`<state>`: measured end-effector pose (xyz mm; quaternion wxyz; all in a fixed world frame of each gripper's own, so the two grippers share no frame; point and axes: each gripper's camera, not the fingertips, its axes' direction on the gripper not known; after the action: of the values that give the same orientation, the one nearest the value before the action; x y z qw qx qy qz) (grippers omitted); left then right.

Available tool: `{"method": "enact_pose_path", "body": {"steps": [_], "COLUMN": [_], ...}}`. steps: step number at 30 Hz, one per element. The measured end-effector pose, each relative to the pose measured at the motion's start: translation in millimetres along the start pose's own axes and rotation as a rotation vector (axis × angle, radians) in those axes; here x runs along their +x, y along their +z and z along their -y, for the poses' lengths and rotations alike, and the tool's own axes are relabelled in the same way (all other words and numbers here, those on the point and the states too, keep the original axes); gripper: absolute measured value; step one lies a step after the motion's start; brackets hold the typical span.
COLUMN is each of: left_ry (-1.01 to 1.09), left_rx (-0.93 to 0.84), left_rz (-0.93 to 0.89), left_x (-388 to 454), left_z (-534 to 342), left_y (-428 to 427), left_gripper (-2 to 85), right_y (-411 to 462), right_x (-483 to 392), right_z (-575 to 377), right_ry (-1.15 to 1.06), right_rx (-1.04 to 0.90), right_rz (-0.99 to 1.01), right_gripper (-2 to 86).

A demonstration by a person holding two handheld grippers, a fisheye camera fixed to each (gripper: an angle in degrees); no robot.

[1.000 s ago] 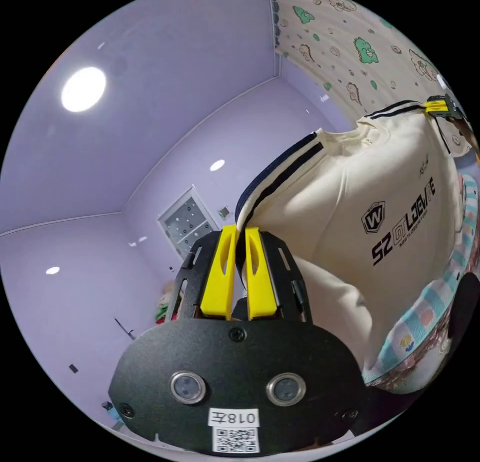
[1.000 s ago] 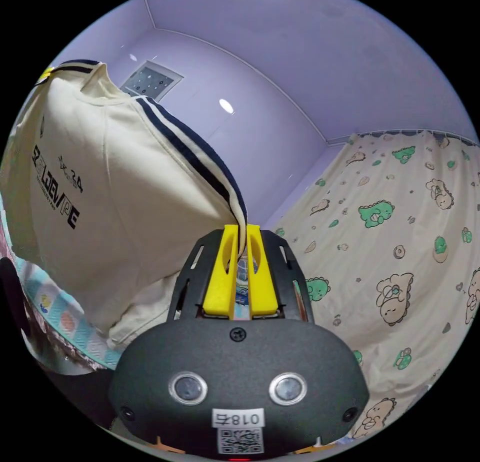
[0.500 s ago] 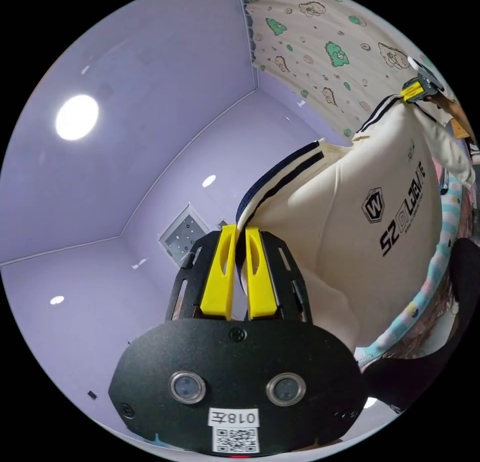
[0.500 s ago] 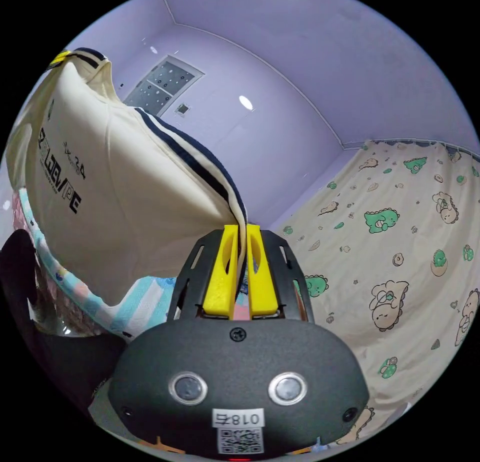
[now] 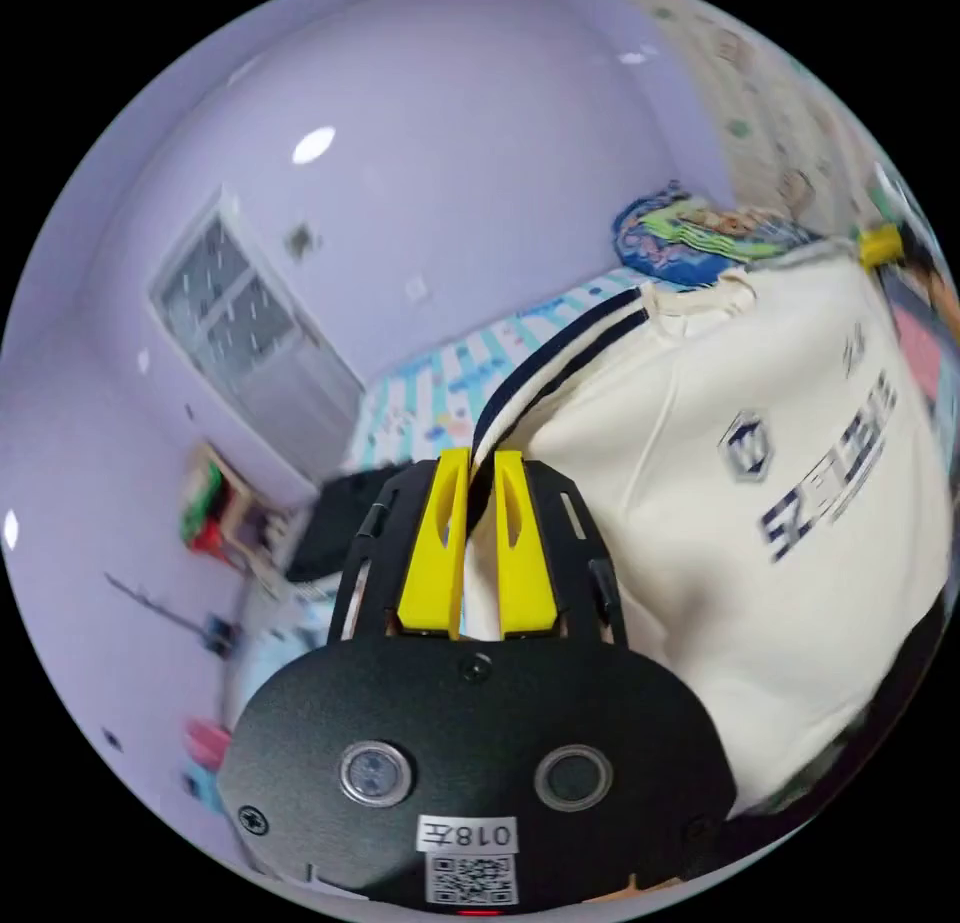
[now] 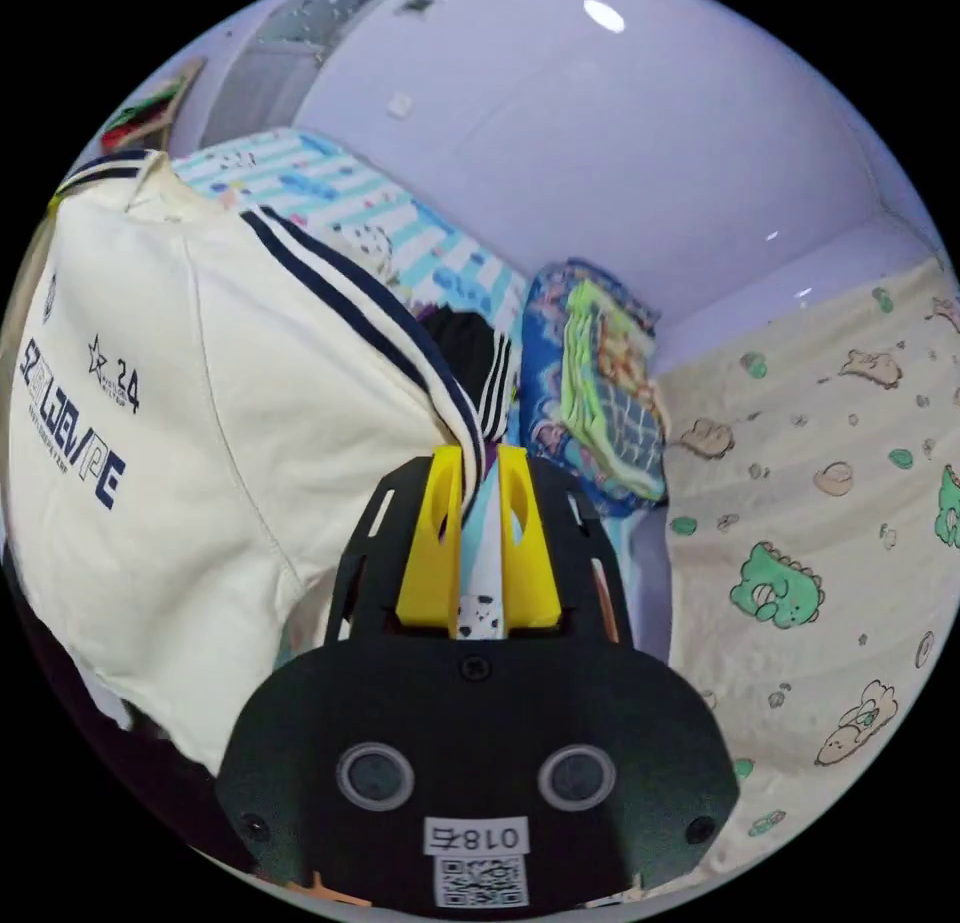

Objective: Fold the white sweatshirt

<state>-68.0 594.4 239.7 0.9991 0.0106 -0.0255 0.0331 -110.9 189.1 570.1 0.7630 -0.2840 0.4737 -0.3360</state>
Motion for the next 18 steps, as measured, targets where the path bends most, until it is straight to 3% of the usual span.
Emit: {"method": "enact_pose_path", "body": {"steps": [2, 4, 7, 10, 12, 18], "left_ry": [-0.241, -0.294, -0.327, -0.385, -0.367, -0.482], "left_rx": [-0.024, 0.025, 0.144, 0.385, 0.522, 0.985], "left_rz": [-0.142, -0.259, -0.486, -0.745, -0.757, -0.793], "left_x": [-11.0, -18.1, -38.6, -53.1, -40.7, 34.9], "left_z": [-33.6, -69.2, -147.8, -249.5, -306.9, -439.4], "left_y": [46.9, 55.7, 39.8, -15.9, -68.4, -215.3], "left_gripper": [5.6, 6.6, 8.3, 9.1, 8.9, 13.0], "right_y": [44.3, 64.4, 66.9, 42.0, 13.2, -48.9], "right_x": [-14.7, -26.2, -31.8, -19.6, -20.3, -64.4], "right_z": [4.3, -15.0, -84.5, -195.7, -293.5, -441.3], "right_ry": [0.042, 0.069, 0.123, 0.256, 0.369, 0.521], "right_rx": [-0.106, -0.084, 0.072, 0.371, 0.617, 0.984], "right_rz": [0.02, 0.055, 0.099, 0.348, 0.432, 0.502], "right_gripper": [8.2, 7.4, 6.3, 4.3, 2.0, -0.1]}}
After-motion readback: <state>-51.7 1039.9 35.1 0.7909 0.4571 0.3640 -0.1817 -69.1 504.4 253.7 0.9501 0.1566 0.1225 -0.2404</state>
